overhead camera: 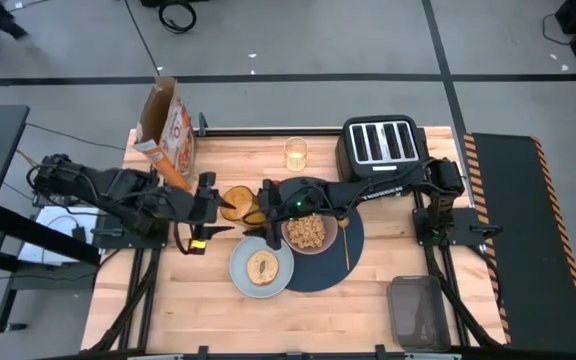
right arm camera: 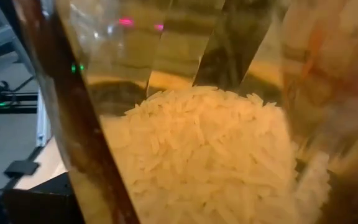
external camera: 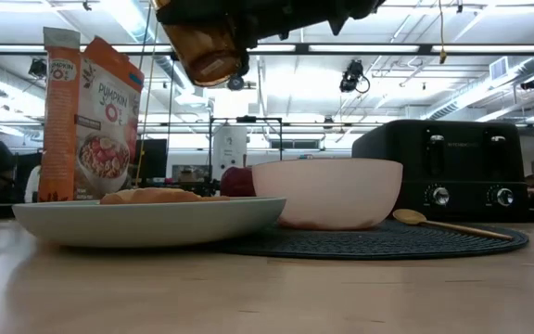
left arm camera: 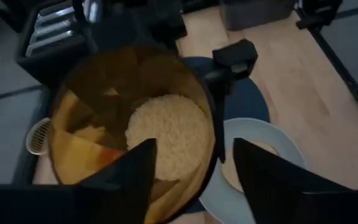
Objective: Arrange a breakfast setting
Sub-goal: Put the orange cup on the blue table mat to the top right of the pink bowl
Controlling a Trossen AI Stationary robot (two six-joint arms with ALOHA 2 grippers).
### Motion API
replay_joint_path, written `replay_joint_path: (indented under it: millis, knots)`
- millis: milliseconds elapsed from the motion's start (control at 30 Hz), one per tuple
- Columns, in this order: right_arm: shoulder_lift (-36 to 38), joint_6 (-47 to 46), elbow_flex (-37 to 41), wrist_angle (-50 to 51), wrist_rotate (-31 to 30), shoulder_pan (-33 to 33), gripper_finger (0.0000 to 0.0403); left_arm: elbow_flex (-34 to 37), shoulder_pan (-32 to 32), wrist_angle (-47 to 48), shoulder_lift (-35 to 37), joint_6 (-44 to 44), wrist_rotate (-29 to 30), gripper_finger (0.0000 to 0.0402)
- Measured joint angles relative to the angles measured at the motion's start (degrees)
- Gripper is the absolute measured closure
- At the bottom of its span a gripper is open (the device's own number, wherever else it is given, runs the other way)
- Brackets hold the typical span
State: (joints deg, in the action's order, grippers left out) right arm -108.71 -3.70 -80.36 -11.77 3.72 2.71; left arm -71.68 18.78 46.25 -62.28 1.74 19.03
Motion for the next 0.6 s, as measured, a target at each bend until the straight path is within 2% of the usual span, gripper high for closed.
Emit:
replay_joint_path:
  millis: [167, 267, 367, 600]
  knots:
    - [0.0, 0.9, 1.1, -3.2, -2.6, 0.5, 0.0065, -0.1, -0.6, -0.3, 0.0, -0.6, -0.7, 0.0254]
    - [0.0, 0.9, 2.4, -6.0, -4.9, 0.7, 0.0065, -0.1, -0.6, -2.0, 0.3, 0.2, -0.7, 0.0270]
    - [0.1, 0.4, 3.7, -8.0, -6.0, 0.7, 0.0065, -0.1, -0.5, -3.1, 1.2, 0.2, -1.0, 0.0258]
    - [0.1, 1.3, 3.8, -8.2, -8.9, 1.0, 0.0065, -0.1, -0.1, -2.5, 4.4, -1.4, -0.9, 0.0178]
